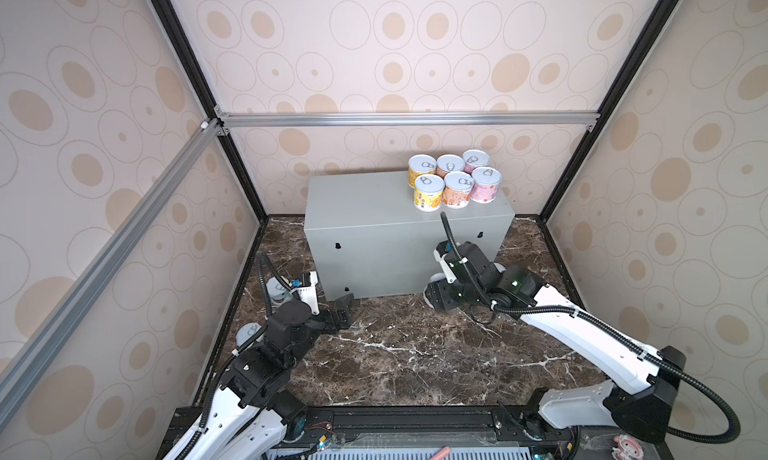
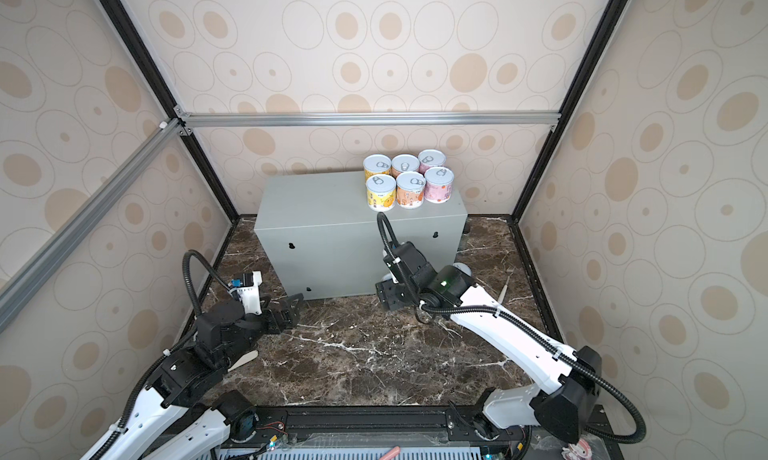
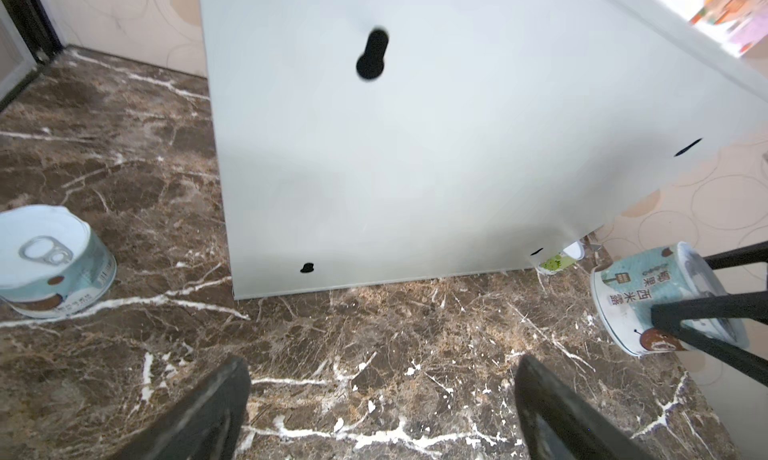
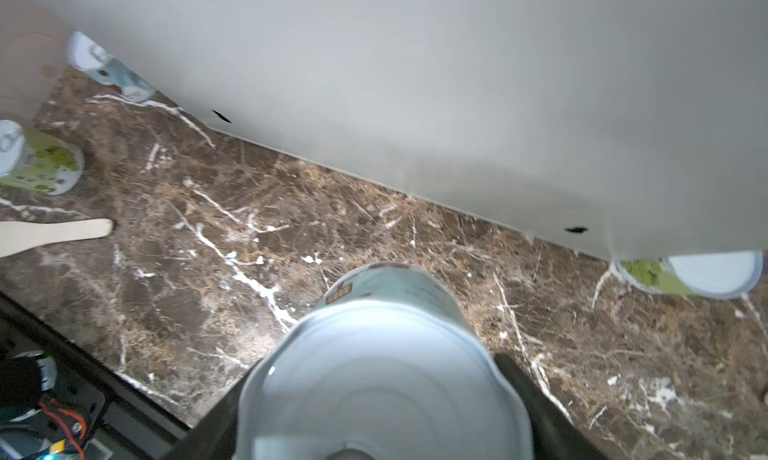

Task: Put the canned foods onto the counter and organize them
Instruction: 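Lift the pale blue can and carry it toward the robot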

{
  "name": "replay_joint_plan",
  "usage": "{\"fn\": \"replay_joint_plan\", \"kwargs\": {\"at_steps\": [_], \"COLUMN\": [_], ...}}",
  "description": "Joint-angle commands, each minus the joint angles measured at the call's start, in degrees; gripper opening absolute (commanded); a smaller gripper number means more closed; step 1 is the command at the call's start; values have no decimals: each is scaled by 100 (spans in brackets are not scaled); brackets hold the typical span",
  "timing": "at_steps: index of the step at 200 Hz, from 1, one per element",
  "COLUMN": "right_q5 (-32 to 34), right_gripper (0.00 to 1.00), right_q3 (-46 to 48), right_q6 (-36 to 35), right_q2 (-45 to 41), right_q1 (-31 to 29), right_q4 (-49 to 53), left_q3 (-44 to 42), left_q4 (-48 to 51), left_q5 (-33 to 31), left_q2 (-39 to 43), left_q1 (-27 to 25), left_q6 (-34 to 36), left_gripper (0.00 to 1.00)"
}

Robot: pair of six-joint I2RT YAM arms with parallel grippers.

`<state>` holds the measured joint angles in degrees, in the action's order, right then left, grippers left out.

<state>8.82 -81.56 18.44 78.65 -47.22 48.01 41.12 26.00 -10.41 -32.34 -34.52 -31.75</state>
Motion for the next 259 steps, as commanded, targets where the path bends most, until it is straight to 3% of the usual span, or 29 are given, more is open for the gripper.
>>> {"fn": "replay_joint_plan", "kwargs": {"at_steps": [1,33,79,94,117,181,212,259], "right_q5": [191,223,-260,-414,-479,-882,-892,-1057], "right_gripper": [60,61,60,60,59,60,60,63], "right_q3": [-923,-2084,-4119,-4397,-3510,-262,445,609], "right_q6": [-553,-1002,-1079,-1065,-918,-165,-33,28], "right_q2": [387,877,1893,2164,2038,1609,1928,2672], "right_q1": [-280,-468,-512,-548,-682,-952,-966,-967], "right_q4": [686,926,1909,2264,1993,-18,-815,-1502], "left_q3": [377,455,772,798,617,166,66,-1], "left_q4": [185,247,372,363,349,380,229,238], "left_q5": [-259,-269,-241,-298,-291,-303,-198,-193], "left_q2": [50,-23,-104,-72,5,360,292,333], "left_q1": [-54,-55,-52,-54,-54,-55,-50,-55], "left_q6": [434,585,719,760,743,495,394,293], "left_gripper": [99,99,99,99,99,99,99,99]}}
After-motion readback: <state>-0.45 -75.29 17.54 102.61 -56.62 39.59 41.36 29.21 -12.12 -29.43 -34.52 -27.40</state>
